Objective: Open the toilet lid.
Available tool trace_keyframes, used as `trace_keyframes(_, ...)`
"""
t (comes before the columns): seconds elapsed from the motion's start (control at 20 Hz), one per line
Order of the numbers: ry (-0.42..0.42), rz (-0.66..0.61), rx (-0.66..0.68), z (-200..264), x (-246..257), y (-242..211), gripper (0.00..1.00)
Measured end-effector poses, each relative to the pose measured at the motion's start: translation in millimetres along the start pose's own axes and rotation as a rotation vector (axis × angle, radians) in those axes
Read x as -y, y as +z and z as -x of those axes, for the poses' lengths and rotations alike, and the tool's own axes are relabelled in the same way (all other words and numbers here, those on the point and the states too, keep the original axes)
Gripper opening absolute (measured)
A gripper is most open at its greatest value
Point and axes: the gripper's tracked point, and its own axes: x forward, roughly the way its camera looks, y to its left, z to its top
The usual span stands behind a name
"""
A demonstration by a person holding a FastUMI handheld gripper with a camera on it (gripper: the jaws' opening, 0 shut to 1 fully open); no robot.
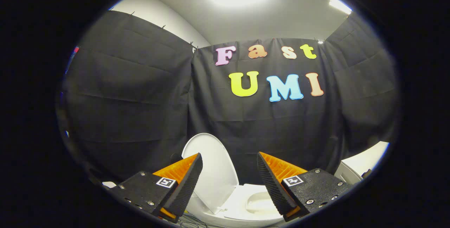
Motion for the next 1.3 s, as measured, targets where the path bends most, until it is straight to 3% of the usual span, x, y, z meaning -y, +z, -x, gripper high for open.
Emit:
trace_keyframes(0.75, -0.133, 0.108, 0.016, 60, 103, -42, 0.95)
trace_keyframes(1.0, -0.154, 0.134, -0.006, 72, 116, -71, 0.95)
trace_keyframes(1.3, -0.171, 0.149, -0.006, 79, 118, -75, 0.95)
